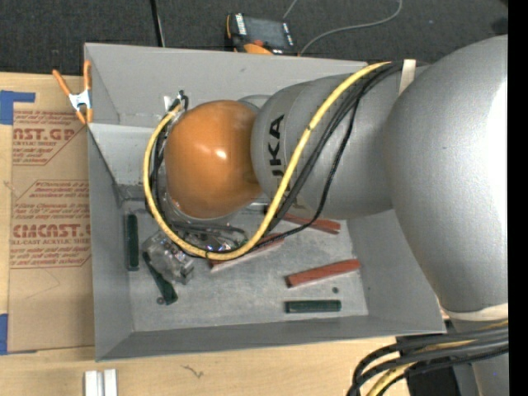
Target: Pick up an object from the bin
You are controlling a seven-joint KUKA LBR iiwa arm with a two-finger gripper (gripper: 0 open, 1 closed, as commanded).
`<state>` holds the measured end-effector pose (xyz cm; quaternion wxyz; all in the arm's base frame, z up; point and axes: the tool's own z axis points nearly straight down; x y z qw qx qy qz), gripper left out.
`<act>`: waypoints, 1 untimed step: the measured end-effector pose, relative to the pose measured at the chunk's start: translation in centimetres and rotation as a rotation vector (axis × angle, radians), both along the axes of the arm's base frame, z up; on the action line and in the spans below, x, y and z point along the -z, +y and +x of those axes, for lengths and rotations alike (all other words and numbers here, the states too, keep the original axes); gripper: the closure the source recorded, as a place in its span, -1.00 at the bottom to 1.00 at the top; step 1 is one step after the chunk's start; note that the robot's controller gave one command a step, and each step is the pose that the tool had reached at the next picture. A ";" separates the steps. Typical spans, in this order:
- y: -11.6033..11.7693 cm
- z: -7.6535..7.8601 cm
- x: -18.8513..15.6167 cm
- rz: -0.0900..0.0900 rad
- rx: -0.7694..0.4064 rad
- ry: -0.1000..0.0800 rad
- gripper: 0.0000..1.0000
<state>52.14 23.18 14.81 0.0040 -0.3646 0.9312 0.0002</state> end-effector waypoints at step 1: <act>0.1 -0.2 0.2 0.000 0.000 0.006 -1.00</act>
Offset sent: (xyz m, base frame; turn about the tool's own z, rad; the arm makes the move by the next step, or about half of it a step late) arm 0.0000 0.0000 0.0000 0.0000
